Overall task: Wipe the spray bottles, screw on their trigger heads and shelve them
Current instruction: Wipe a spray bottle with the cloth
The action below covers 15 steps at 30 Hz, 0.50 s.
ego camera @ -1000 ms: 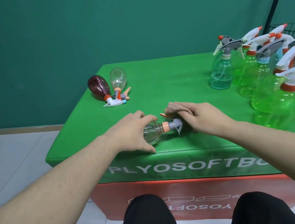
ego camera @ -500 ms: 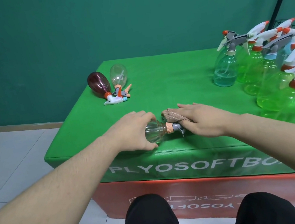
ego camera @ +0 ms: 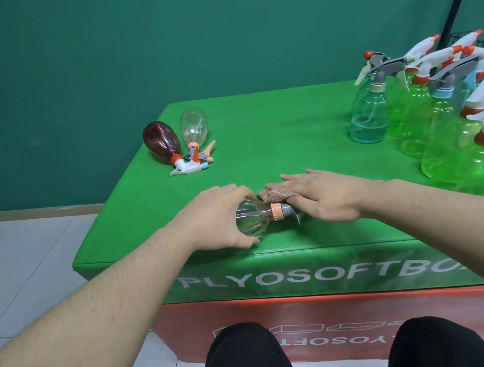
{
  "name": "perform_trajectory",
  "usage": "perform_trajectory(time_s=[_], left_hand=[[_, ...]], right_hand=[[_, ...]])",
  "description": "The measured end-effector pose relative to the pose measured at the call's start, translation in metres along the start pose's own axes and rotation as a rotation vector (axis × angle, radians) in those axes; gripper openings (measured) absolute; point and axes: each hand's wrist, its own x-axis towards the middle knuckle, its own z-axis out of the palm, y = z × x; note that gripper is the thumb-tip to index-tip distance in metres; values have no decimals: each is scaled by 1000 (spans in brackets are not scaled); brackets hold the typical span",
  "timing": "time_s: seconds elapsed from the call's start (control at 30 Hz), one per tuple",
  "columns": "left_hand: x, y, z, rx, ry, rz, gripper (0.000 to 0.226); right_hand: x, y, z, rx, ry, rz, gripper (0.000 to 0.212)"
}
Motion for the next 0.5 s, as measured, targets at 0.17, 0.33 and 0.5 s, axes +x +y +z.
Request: perform_trajectory(time_s=[0.17,0.33,0.5], left_hand=[[4,-2,-1,-25,-5,-8,81],[3,-4,2,-35,19,-5,82],[5,-2,1,-18,27,2,83]], right_hand=[[-23,8,-2,-9,44,9,56],[-30,11,2,-32,71,19,65],[-14,9,4,-22,37,48,50]])
